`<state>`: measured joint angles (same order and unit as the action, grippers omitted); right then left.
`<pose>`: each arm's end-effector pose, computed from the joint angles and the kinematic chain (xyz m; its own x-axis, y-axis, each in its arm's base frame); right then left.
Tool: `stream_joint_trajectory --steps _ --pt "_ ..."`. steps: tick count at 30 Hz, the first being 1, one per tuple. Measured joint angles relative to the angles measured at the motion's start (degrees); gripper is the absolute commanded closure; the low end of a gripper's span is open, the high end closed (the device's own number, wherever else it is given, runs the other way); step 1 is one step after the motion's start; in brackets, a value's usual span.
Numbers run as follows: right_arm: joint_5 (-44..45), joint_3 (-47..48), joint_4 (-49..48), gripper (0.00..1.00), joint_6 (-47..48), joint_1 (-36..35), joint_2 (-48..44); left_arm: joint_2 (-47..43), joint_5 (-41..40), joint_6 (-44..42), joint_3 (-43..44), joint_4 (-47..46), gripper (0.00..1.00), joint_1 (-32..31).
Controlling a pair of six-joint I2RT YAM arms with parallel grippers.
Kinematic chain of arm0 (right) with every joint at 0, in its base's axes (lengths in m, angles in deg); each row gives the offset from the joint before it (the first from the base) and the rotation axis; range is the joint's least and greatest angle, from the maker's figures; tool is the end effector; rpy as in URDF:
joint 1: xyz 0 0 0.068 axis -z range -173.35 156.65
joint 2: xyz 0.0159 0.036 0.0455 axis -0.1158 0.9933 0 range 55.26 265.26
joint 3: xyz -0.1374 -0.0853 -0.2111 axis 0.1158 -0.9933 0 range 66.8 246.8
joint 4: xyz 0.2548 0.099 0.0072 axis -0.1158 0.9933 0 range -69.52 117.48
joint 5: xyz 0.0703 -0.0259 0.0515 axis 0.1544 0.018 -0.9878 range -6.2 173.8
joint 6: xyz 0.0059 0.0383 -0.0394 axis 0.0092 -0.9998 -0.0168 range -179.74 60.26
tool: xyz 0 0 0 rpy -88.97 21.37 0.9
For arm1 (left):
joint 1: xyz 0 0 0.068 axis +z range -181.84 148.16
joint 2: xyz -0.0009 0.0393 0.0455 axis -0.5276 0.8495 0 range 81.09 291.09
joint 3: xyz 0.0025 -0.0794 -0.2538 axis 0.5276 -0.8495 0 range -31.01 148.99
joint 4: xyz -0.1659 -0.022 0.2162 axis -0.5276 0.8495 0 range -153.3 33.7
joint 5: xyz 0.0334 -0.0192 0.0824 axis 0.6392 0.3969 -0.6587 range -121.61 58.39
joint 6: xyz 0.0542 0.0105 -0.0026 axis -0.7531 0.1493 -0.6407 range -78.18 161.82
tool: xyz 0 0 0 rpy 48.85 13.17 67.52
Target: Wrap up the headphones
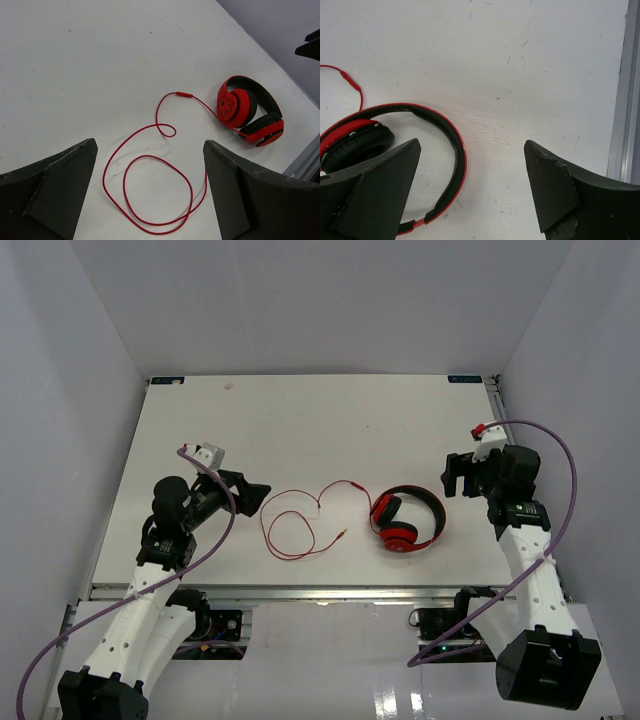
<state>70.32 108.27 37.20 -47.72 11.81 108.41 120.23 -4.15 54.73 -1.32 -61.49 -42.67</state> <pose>0.2276 -0.0117 0.2730 -0.4390 -0.1636 -0.8835 -0.2129 0.9742 -0.0747 0.1834 -0.0527 0.2716 -0.3234 -0.1399 -0.9359 0.5526 0.7749 -0.3068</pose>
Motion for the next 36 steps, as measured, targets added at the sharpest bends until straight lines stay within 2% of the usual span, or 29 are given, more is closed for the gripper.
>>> stream_joint_trajectory --steps 4,8,12,25,28,33,36 --pt "-2.0 -0.2 -0.2 0.1 0.3 0.0 -1.3 -0.1 0.2 0.0 0.0 -0.1 0.02 0.0" --pt "-12.3 -0.2 4.6 0.09 15.2 0.2 2.6 -0.3 0.3 0.0 0.0 -0.1 0.02 0.0" --pt "-16.7 -0.2 7.9 0.07 23.6 0.0 9.2 -0.5 0.5 0.0 0.0 -0.1 0.02 0.0" --pt "-14.0 0.6 7.5 0.01 29.2 -0.3 22.7 -0.6 1.9 0.0 0.0 -0.5 0.02 0.0" --pt "-12.2 0.9 6.6 0.12 29.3 -0.9 25.3 -0.7 2.0 0.0 0.0 -0.5 0.02 0.0" --pt "-8.0 1.5 5.1 0.39 29.1 -2.8 29.8 -0.7 2.1 0.0 0.0 -0.5 0.02 0.0" --pt "-5.8 1.9 3.9 0.59 29.2 -4.3 32.5 -0.7 2.2 0.0 0.0 -0.5 0.02 0.0"
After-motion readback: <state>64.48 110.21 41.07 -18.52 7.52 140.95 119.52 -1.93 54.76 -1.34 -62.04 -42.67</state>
